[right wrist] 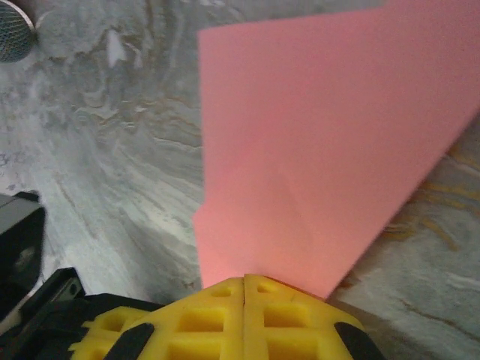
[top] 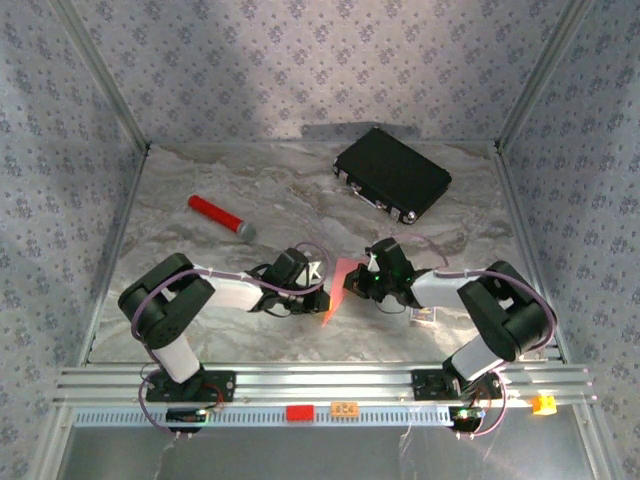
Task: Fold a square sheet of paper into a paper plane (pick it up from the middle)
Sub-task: Fold the wing for the fifth time at the center of the table.
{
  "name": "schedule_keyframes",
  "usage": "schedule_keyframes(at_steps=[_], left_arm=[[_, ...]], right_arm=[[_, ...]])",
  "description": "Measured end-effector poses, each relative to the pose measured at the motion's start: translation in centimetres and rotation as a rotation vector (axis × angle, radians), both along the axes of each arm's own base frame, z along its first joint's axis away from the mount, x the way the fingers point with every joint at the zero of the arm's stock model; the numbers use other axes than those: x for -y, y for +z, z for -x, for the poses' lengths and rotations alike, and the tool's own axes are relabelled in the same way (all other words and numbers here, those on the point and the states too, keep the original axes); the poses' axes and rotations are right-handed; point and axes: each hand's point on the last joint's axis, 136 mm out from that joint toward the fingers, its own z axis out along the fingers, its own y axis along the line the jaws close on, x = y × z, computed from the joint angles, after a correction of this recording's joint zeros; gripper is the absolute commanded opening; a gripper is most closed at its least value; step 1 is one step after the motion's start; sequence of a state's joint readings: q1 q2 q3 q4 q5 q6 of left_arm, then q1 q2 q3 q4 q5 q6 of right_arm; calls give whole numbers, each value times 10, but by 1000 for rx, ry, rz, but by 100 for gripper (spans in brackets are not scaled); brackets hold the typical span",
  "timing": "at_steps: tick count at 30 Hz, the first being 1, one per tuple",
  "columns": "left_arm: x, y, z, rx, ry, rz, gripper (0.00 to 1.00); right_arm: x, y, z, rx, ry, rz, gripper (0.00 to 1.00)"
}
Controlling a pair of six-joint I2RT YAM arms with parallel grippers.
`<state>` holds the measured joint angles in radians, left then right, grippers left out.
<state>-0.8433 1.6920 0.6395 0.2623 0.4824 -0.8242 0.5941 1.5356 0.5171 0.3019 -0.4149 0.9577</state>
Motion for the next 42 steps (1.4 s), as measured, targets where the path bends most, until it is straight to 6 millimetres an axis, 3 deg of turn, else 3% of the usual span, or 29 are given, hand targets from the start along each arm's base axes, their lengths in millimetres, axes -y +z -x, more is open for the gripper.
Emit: schedule_keyframes(at_steps=[8, 13, 21, 30, 36, 42], left_arm=[[0, 0, 0, 0, 0, -1, 1], [0, 0, 0, 0, 0, -1, 1], [0, 0, 0, -3, 0, -4, 1], [0, -1, 0, -11, 0, -10, 1], [0, -1, 0, -12, 0, -10, 1], [1, -1, -1, -23, -5, -7, 0]], right_arm=[[-22, 6, 18, 21, 90, -8, 3], [-14, -14, 22, -31, 77, 10, 3], [-12, -13, 19, -31, 71, -5, 3], [10, 0, -14, 7, -19, -21, 4], [25, -13, -30, -14, -73, -16, 4], [37, -12, -44, -13, -107, -33, 4]])
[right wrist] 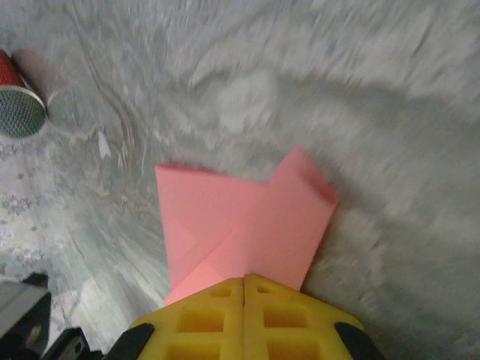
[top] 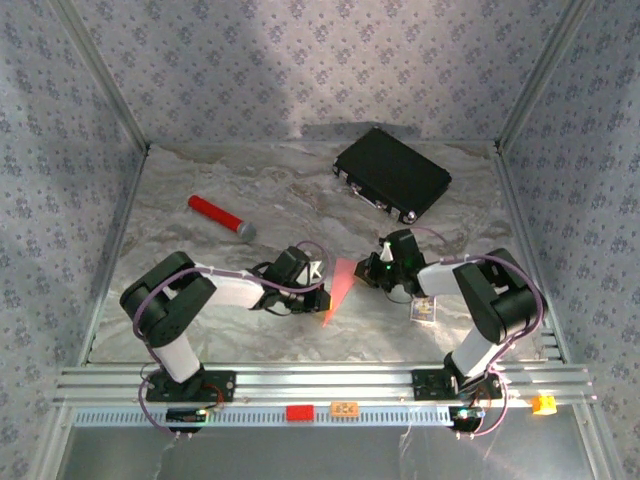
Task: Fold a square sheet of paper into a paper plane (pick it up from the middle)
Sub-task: Fold the wing for the fifth time at the center of the table.
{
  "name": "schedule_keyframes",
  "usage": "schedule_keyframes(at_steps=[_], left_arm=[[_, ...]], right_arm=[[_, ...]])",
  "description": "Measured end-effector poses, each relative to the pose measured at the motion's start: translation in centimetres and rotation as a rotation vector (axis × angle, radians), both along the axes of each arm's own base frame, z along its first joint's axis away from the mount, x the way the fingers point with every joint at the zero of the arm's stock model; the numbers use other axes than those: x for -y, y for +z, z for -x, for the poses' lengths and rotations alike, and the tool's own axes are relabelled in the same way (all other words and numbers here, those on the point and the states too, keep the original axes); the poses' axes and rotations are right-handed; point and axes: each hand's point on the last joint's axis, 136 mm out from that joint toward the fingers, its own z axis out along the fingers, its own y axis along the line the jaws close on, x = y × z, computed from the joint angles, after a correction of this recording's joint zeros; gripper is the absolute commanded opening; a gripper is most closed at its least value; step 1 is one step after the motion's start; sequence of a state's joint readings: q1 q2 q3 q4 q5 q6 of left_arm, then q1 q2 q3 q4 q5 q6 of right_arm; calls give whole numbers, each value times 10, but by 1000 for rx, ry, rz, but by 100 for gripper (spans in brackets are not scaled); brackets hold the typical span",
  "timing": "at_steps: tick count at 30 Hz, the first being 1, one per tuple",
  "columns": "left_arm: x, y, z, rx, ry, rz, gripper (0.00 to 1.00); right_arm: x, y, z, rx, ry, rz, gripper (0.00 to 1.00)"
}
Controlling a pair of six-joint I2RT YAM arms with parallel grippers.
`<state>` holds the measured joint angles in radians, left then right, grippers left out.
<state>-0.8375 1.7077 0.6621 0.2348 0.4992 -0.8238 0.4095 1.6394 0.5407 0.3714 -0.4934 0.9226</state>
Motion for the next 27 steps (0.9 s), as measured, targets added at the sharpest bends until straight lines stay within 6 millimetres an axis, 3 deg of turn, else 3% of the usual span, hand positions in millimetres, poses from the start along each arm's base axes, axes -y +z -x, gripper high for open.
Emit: schedule_keyframes(at_steps=[5, 11, 16, 23, 27], left_arm=[[0, 0, 0, -4, -1, 0, 0], [0, 0, 0, -4, -1, -1, 1], [0, 0, 0, -12, 10, 1, 1], [9, 2, 0, 6, 48, -3, 8], [14, 8, 2, 47, 58, -29, 18]], right_arm=[[17, 5, -25, 31, -57, 9, 4], [36, 4, -42, 29, -110, 15, 5], [41, 10, -39, 27, -106, 30, 8], [38, 58, -32, 136, -86, 31, 15], [24, 52, -8, 119, -34, 31, 18]])
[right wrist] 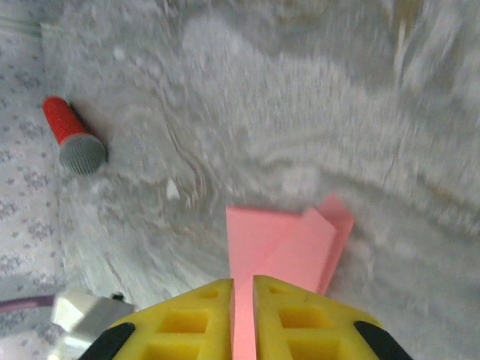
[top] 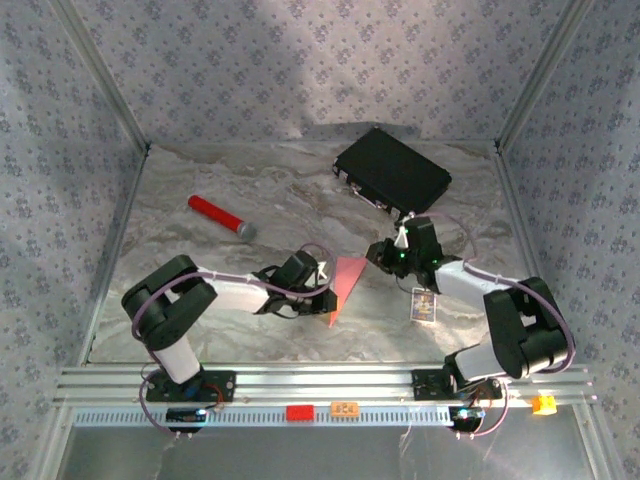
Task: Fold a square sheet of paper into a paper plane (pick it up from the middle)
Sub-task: Fold the wing for the fifth time at the center of the table, then move the paper plane to the center of the table.
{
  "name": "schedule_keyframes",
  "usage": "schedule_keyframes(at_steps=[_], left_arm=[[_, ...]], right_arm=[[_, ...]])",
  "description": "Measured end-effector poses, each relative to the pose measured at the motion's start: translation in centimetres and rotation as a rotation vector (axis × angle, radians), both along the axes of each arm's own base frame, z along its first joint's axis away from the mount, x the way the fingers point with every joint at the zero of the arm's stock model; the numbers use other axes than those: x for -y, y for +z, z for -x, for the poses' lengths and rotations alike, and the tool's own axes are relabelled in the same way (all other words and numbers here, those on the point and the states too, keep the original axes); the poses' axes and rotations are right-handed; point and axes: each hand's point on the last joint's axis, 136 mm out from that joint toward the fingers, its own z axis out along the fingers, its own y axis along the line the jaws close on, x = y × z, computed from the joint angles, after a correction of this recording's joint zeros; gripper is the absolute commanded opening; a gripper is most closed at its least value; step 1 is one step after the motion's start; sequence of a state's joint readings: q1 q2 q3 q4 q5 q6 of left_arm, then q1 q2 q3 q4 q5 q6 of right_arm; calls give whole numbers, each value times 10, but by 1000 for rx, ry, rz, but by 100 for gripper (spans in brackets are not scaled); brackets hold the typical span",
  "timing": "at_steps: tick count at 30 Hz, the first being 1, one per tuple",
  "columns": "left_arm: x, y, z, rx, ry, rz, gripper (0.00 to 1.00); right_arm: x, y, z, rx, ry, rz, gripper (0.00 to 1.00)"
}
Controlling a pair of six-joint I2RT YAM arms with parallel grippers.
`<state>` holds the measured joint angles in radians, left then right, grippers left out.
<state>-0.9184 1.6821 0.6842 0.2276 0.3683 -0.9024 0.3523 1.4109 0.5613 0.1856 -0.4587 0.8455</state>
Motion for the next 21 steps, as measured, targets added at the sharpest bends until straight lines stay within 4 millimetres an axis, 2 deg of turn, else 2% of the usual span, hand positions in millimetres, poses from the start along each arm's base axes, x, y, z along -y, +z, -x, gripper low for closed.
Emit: schedule_keyframes(at_steps=[5, 8, 14, 21], left_arm=[[-12, 22, -5, 74, 30, -41, 26], [-21, 33, -15, 104, 54, -51, 28], [-35, 28, -31, 93, 61, -77, 30], [-21, 19, -27, 45, -10, -63, 31]], right_arm=[[-8, -31, 40, -96, 44, 34, 20], [-10, -38, 54, -126, 52, 46, 20], [-20, -38, 63, -125, 71, 53, 19], [-24, -38, 67, -128, 80, 57, 19]])
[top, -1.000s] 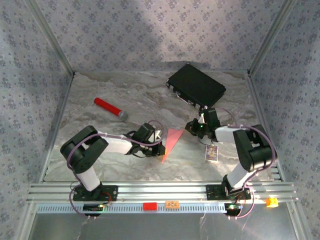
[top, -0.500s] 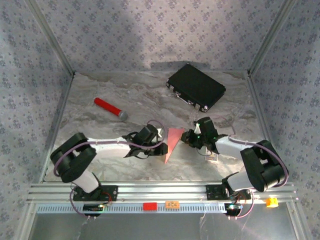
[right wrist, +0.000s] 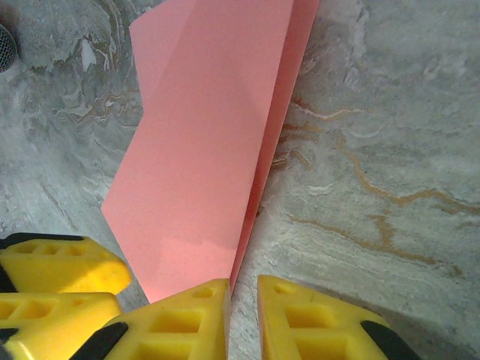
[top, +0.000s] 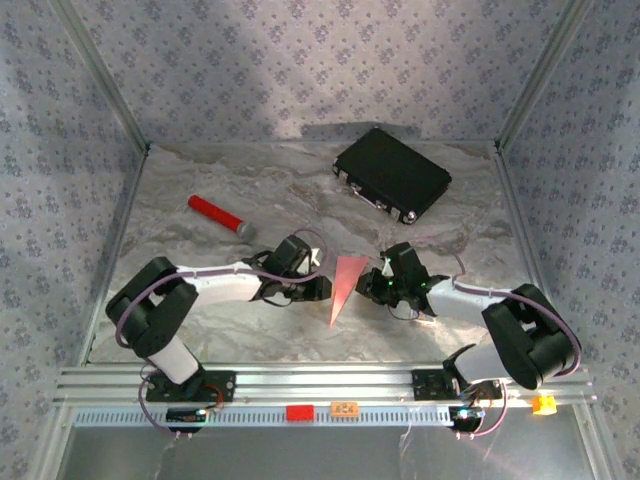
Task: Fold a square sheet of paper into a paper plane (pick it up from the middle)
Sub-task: Move the paper plane to the center of the table.
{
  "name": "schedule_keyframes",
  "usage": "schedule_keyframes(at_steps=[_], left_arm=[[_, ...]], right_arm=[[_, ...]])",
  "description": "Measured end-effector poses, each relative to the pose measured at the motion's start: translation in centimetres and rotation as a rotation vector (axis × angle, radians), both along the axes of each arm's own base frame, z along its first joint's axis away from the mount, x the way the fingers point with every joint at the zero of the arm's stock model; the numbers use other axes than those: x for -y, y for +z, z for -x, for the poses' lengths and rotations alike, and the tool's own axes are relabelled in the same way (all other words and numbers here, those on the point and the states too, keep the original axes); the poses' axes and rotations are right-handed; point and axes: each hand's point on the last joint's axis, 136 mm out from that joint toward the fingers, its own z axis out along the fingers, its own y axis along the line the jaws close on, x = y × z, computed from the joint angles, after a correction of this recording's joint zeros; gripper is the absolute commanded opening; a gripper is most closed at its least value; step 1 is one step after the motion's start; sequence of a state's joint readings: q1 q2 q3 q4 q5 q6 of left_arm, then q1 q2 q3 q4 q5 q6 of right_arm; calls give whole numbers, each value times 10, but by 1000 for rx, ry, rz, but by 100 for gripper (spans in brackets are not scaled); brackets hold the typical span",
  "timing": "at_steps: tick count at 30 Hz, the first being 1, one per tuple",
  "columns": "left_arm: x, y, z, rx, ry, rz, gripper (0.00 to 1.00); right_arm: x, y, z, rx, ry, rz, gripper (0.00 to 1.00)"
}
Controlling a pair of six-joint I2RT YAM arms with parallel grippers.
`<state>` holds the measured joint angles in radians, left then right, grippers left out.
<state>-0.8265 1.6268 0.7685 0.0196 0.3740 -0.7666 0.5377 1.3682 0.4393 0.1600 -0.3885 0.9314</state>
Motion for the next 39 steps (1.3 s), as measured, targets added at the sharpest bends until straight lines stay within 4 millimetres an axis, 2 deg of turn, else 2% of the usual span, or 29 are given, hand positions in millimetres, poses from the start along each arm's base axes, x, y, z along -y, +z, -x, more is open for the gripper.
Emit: schedule_keyframes(at_steps=[10, 27, 39], left_arm=[[4, -17, 7, -50, -46, -12, 31], [8, -17, 7, -64, -59, 16, 32], [7, -19, 7, -74, -59, 16, 26]], right_arm=[[-5, 0, 5, -1, 21, 0, 19], [-9, -15, 13, -42, 48, 22, 17], [-9, -16, 13, -44, 48, 24, 13]])
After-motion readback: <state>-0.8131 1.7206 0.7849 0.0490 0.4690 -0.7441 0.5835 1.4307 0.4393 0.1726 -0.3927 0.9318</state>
